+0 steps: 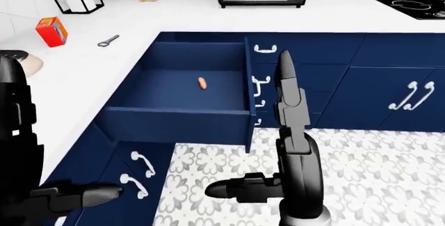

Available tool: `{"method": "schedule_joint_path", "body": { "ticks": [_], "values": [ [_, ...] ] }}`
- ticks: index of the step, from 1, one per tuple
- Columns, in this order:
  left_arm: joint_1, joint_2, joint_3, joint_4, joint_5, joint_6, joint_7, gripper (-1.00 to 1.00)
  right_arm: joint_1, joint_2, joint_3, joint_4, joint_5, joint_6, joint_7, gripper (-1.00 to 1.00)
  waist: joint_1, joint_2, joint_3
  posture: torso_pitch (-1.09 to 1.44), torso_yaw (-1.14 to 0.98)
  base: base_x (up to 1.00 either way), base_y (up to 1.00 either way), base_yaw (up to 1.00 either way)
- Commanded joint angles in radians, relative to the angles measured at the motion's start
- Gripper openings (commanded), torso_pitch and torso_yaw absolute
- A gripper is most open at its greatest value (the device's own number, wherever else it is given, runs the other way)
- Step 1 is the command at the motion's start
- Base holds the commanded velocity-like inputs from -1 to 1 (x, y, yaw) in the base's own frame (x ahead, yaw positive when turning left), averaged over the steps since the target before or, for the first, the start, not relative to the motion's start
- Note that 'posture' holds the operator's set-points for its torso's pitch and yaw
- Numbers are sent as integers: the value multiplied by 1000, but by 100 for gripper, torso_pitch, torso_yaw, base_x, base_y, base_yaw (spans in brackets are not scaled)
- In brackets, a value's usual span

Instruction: Close the right drawer.

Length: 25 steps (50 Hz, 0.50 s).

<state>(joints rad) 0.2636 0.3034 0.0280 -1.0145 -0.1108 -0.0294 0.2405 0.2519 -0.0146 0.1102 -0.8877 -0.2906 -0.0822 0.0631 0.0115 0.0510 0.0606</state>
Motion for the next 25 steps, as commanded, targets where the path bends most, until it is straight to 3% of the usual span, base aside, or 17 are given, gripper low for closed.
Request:
{"method": "schedule_joint_path", "body": {
  "ticks": [1, 5, 7, 8, 9, 12, 18, 20, 22, 23, 24, 25],
  "values": [
    [-8, 2, 5, -32, 6, -27, -3, 100, -10, -1, -1, -34, 4, -25, -9, 100, 0, 1, -1, 0, 0, 27, 0, 0],
    [-7, -1, 3, -32, 9, -29, -6, 100, -11, -1, 0, -35, 1, -23, -8, 100, 8, -36, -2, 0, 0, 27, 0, 0],
    [-8, -5, 3, -32, 10, -26, -10, 100, -11, -1, -1, -31, 4, -26, -9, 100, 11, -72, -13, 0, 0, 26, 0, 0],
    [-8, -6, 4, -32, 9, -26, -11, 100, -11, -1, 0, -31, 2, -26, -9, 100, 9, -103, -27, 0, 0, 27, 0, 0],
    [-8, -7, 4, -32, 9, -26, -11, 100, -11, -1, 1, -30, 2, -26, -9, 100, 1, -84, -22, 0, 0, 27, 0, 0],
    [-10, -12, 4, -32, 12, -23, -15, 100, -11, -1, 2, -27, 2, -29, -10, 100, -15, -85, -6, 0, 0, 27, 0, 0],
    [-8, -16, 3, -32, 13, -24, -19, 100, -10, -1, 2, -26, 4, -30, -12, 100, -20, -41, 2, 0, 0, 26, 0, 0],
    [-9, -16, 4, -32, 13, -24, -19, 100, -10, -2, 3, -23, 4, -32, -12, 100, -25, -8, -3, 0, 0, 27, 0, 0],
    [-9, -15, 4, -32, 12, -24, -18, 100, -10, -2, 2, -25, 4, -30, -12, 100, -23, 56, -28, 0, 0, 27, 0, 0],
    [-8, -13, 4, -32, 11, -25, -16, 100, -10, -2, 2, -25, 4, -30, -12, 100, -7, 17, -13, 0, 0, 27, 0, 0],
    [-8, -12, 5, -32, 10, -25, -16, 100, -9, -2, 2, -24, 3, -30, -12, 100, -11, 32, -7, 0, 0, 27, 0, 0],
    [-9, -11, 5, -32, 10, -23, -15, 100, -9, -2, 2, -24, 4, -31, -12, 100, -3, 29, -6, 0, 0, 27, 0, 0]
  ]
}}
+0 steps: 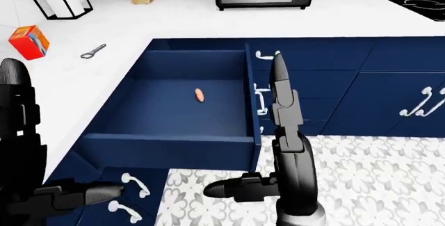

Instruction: Close the right drawer.

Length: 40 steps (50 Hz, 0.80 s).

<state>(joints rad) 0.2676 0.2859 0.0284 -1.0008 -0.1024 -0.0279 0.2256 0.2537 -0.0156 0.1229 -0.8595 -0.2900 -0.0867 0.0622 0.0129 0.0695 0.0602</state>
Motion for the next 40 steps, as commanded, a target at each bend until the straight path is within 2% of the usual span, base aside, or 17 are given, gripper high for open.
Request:
{"method": "schedule_joint_path", "body": {
  "ticks": [1, 2, 3, 4, 5, 6, 7, 9, 10, 11, 13, 18, 26, 30, 40],
  "values": [
    [-11, 6, 3, -46, 4, -27, 0, 100, -11, -1, -10, -52, 2, -26, -11, 100, 1, 5, -11, 0, 0, 27, 0, 0],
    [-12, 7, 5, -46, 1, -26, 1, 100, -11, -1, -10, -52, 3, -26, -11, 100, 1, -2, -12, 0, 0, 26, 0, 0],
    [-12, 8, 5, -46, 0, -26, 1, 100, -10, -1, -10, -53, 10, -30, -12, 100, -2, -16, 2, 0, 0, 5, 0, 0],
    [-13, 7, 3, -46, 3, -25, 2, 100, -7, -2, -10, -57, 15, -33, -10, 100, -4, -21, -17, 0, 0, 0, 0, 0],
    [-14, 7, 3, -46, 3, -25, 1, 100, -8, -1, -10, -58, 13, -32, -11, 100, -2, -32, -20, 0, 0, 0, 0, 0],
    [-12, 7, 4, -46, 3, -26, 1, 100, -8, -2, -9, -56, 14, -32, -10, 100, 1, -44, -14, 0, 0, 0, 0, 0],
    [-12, 8, 6, -46, 0, -27, 1, 100, -7, -1, -8, -56, 15, -33, -11, 100, 5, -61, -13, 0, 0, 0, 0, 0],
    [-11, 13, 6, -46, -2, -29, 7, 100, -7, -2, -9, -59, 18, -32, -10, 100, 8, -114, -26, 0, 0, 0, 0, 0],
    [-12, 13, 5, -46, -3, -27, 7, 100, -7, -2, -10, -57, 20, -33, -11, 100, 7, -71, -22, 0, 0, 0, 0, 0],
    [-11, 14, 5, -46, -4, -28, 8, 100, -10, -1, -11, -56, 19, -31, -12, 100, 5, -76, -31, 0, 0, 0, 0, 0],
    [-13, 16, 4, -46, -3, -27, 10, 100, -11, 0, -15, -59, 23, -28, -13, 100, -2, -69, -44, 0, 0, 0, 0, 0],
    [-10, 19, 5, -46, -4, -30, 11, 100, -15, 2, -19, -60, 29, -24, -14, 100, -4, -55, -51, 0, 0, 0, 0, 0],
    [-10, 29, 6, -46, -14, -30, 19, 100, -23, 5, -31, -62, 34, -11, -15, 100, -11, -51, -49, 0, 0, 0, 0, 0],
    [-14, 15, 0, -46, -3, -18, 8, 100, -56, 11, -67, -67, 0, 31, -23, 100, -12, -51, -45, 0, 0, 0, 0, 0],
    [-14, -8, -2, -46, 10, -19, -14, 100, -106, 13, -157, -122, 12, 135, 21, 100, -4, -59, -41, 0, 0, 0, 0, 0]
  ]
}}
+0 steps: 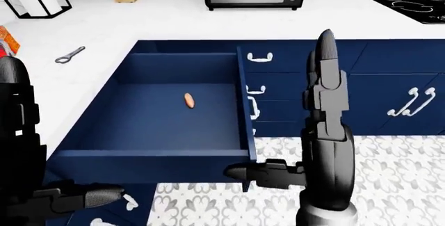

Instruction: Close the right drawer.

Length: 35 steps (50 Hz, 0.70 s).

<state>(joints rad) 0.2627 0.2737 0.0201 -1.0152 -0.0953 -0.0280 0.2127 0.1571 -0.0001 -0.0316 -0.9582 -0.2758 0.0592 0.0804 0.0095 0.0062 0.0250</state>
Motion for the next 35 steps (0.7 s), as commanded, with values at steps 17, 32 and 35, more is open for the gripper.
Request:
{"method": "schedule_joint_path", "body": {
  "ticks": [17, 32, 35],
  "values": [
    [-5, 10, 8, -31, 0, -25, 5, 100, -120, -61, -314, -89, 115, 127, 71, 100, 5, -4, -13, 0, 0, 0, 0, 0],
    [-13, 32, 10, -31, -16, -17, 24, 100, -248, -207, -405, 508, 191, -119, -20, 100, -9, 2, -12, 0, 0, 0, 0, 0],
    [-12, 36, 10, -31, -19, -16, 27, 100, -283, -233, -386, 685, 188, -208, -55, 100, -9, 3, -13, 0, 0, 0, 0, 0]
  ]
}}
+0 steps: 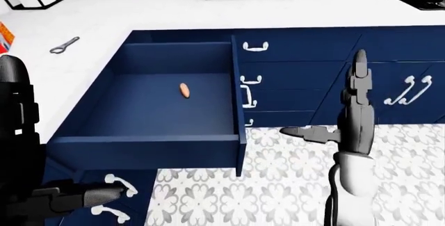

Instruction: Close the right drawer.

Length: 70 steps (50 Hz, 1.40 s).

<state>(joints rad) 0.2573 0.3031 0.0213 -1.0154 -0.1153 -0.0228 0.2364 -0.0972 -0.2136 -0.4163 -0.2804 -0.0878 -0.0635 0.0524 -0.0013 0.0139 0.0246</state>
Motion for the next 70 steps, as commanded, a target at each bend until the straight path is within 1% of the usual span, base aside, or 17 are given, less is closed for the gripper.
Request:
{"method": "schedule_joint_path", "body": {
  "ticks": [1, 2, 8, 10, 12, 13, 17, 22, 26, 27, 28, 33, 37, 47, 53, 70],
  "values": [
    [-8, 7, 9, -31, 0, -21, 5, 100, -48, -33, 9, 77, 0, -116, -38, 100, 1, -4, -13, 0, 0, 0, 0, 0],
    [-7, 8, 8, -31, 1, -21, 5, 100, -57, -41, 16, 112, 1, -132, -47, 100, 0, -4, -14, 0, 0, 0, 0, 0],
    [-7, 10, 9, -31, 0, -22, 8, 100, -188, -103, 92, 568, -14, -335, -112, 100, -2, -5, -21, 0, 0, 0, 0, 0],
    [-8, 11, 10, -31, -1, -21, 8, 100, -235, -118, 116, 742, -11, -422, -135, 100, -3, -5, -24, 0, 0, 0, 0, 0],
    [-9, 13, 13, -31, -5, -20, 9, 100, -260, -126, 139, 840, -11, -471, -149, 100, -3, -5, -27, 0, 0, 0, 0, 0],
    [-10, 15, 15, -31, -9, -19, 11, 100, -289, -129, 155, 946, -22, -523, -162, 100, -2, -6, -29, 0, 0, 0, 0, 0],
    [-9, 21, 12, -31, -9, -20, 17, 100, -368, -140, 197, 1183, -35, -641, -194, 100, 0, -4, -31, 0, 0, 0, 0, 0],
    [-9, 21, 13, -31, -10, -20, 17, 100, -435, -143, 237, 1375, -51, -719, -214, 100, 3, -3, -34, 0, 0, 0, 0, 0],
    [-10, 24, 13, -31, -12, -20, 19, 100, -440, -133, 253, 1373, -48, -713, -194, 100, 5, -4, -35, 0, 0, 0, 0, 0],
    [-11, 25, 15, -31, -15, -19, 20, 100, -439, -126, 250, 1360, -22, -709, -152, 100, 6, -4, -34, 0, 0, 0, 0, 0],
    [-11, 27, 15, -31, -16, -19, 22, 100, -439, -126, 258, 1356, -39, -705, -167, 100, 6, -5, -34, 0, 0, 0, 0, 0],
    [-11, 33, 15, -31, -18, -20, 27, 100, -459, -112, 276, 1405, -58, -713, -131, 100, 9, -8, -30, 0, 0, 0, 0, 0],
    [-11, 30, 12, -31, -15, -19, 25, 100, -469, -105, 284, 1415, -75, -713, -125, 100, 12, -11, -27, 0, 0, 0, 0, 0],
    [-9, 28, 10, -31, -14, -21, 24, 100, -488, -83, 303, 1459, -105, -710, -53, 100, 18, -16, -21, 0, 0, 0, 0, 0],
    [-7, 27, 14, -31, -16, -22, 22, 100, -503, -74, 311, 1454, -122, -695, -34, 100, 18, -18, -21, 0, 0, 0, 0, 0],
    [-10, 39, 14, -31, -22, -20, 32, 100, -564, -45, 333, 1449, -168, -655, -21, 100, 16, -16, -24, 0, 0, 0, 0, 0]
  ]
}}
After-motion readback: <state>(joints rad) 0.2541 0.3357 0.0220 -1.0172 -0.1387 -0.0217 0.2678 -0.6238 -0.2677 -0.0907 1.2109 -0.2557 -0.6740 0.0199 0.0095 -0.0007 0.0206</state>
